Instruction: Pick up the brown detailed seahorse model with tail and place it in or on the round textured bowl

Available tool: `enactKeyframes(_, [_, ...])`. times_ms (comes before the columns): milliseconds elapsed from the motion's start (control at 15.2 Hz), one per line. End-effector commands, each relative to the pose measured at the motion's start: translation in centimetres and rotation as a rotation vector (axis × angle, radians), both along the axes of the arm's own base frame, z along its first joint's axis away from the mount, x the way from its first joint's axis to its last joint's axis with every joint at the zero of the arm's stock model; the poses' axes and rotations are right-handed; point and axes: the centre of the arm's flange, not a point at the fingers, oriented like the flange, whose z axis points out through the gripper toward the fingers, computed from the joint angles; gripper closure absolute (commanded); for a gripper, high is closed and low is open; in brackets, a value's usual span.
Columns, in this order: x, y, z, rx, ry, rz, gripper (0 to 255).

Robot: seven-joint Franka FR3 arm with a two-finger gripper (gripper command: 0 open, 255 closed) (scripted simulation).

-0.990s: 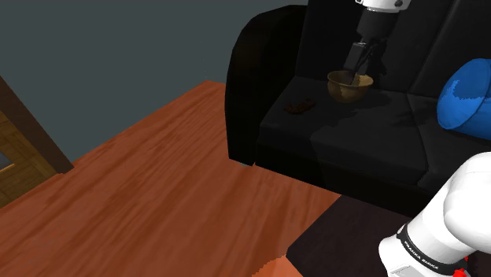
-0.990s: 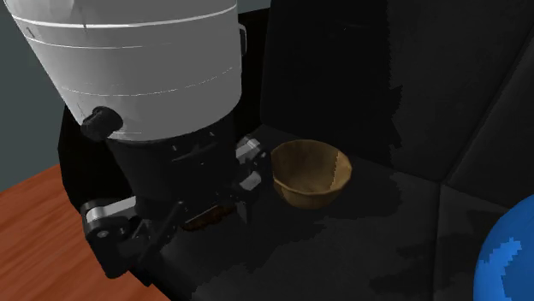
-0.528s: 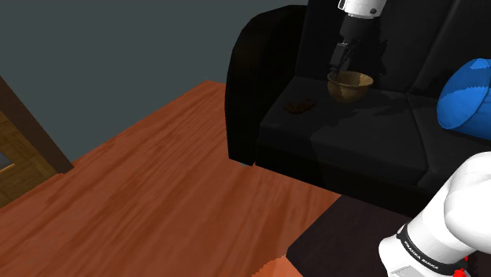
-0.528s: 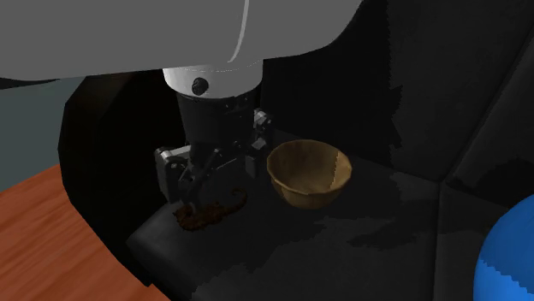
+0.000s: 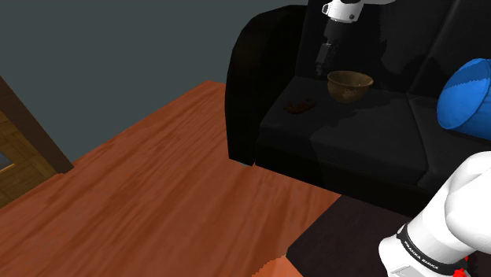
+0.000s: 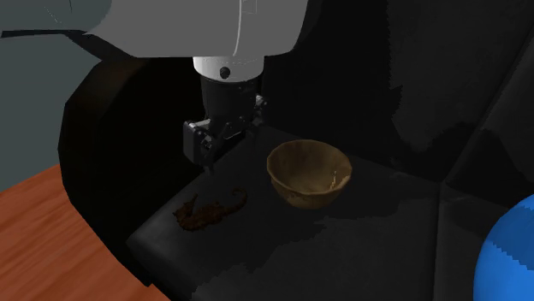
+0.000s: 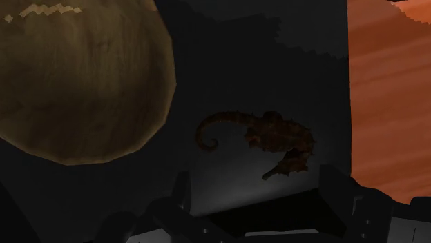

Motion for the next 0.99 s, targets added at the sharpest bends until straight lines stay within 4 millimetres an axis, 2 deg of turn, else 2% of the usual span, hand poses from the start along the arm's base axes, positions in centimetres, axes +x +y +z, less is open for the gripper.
enactKeyframes(0, [0.7, -0.4, -0.9, 0.000, -0.002, 0.005, 0])
enactKeyframes(396, [1.0, -0.3, -3.8, 0.000, -0.002, 0.005, 0])
enactKeyframes(858, [1.0, -0.3, -3.8, 0.000, -0.002, 0.005, 0])
enactKeyframes(924, [1.0, -0.3, -3.8, 0.000, -0.002, 0.005, 255])
